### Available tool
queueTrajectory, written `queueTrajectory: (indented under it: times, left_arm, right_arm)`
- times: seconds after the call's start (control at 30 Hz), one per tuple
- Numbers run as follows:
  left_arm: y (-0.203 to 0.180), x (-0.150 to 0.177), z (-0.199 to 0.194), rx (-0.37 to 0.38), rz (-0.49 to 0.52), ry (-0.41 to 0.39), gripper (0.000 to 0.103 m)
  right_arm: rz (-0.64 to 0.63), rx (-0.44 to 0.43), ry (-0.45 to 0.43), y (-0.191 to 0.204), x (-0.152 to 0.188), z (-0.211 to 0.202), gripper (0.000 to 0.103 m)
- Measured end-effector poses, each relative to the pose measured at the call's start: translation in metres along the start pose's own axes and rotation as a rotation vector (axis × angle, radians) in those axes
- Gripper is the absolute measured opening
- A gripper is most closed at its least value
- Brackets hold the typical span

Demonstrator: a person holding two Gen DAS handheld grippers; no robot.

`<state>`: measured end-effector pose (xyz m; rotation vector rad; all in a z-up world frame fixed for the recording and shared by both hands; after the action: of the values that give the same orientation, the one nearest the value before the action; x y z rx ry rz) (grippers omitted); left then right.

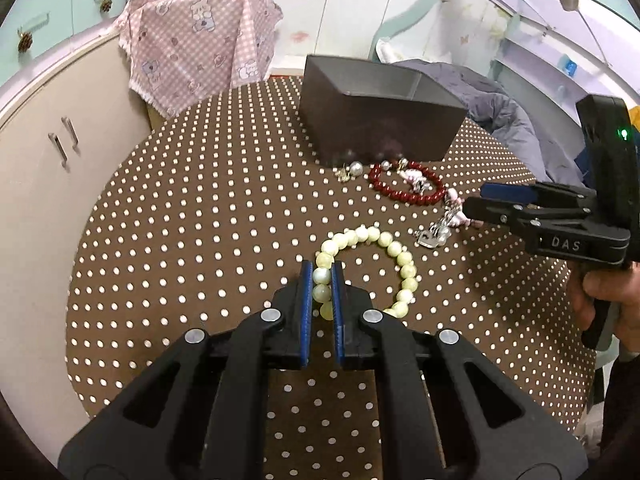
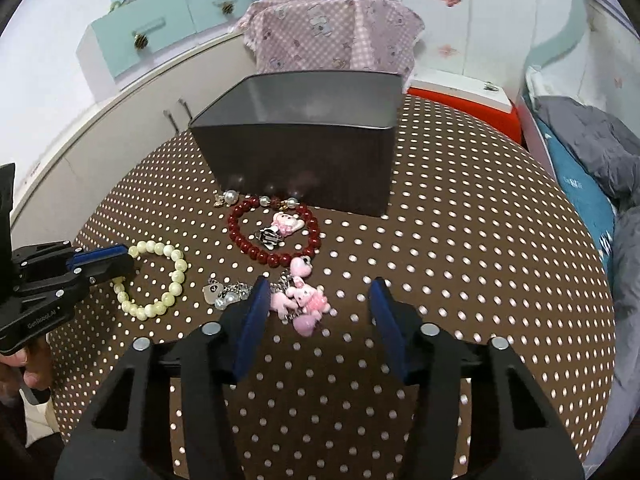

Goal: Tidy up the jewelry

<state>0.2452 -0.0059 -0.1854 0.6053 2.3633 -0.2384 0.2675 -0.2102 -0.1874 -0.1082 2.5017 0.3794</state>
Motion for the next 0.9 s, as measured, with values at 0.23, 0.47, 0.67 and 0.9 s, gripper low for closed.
queueTrajectory:
  times: [0.23, 0.47, 0.67, 0.9]
  left_arm:
    - [0.000, 0.005, 0.002, 0.000, -0.010, 0.004, 0.010]
    - [-0.005, 0.001, 0.005, 0.036, 0.002, -0.004, 0.035]
    - [-0.020, -0.005, 0.011, -0.002, 0.064, 0.009, 0.057]
    - [-0.014, -0.004, 0.008, 0.025, 0.046, -0.001, 0.037]
  right_arm:
    - [-0.066, -0.012, 0.007, 0.010, 0.000, -0.005, 0.012]
    - [0.055, -0.113, -0.036, -0.014, 0.003, -0.033, 0.012]
    - [0.185, -0.206, -0.037, -0.038, 0.007, -0.041, 0.013]
    - [0.149, -0.114, -0.041, -0.040, 0.020, -0.046, 0.018]
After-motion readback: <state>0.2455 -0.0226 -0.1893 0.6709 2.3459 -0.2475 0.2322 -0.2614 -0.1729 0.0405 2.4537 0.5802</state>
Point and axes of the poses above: each gripper's, at about its wrist camera, not at the fingertips, and z roughly the way its jaws point, y to its left, x to its underside, the point moved 1 cm from there along z, roughly the way its jaws point, and after that the axes turned 13 degrees about z, right-handed, at the moved point
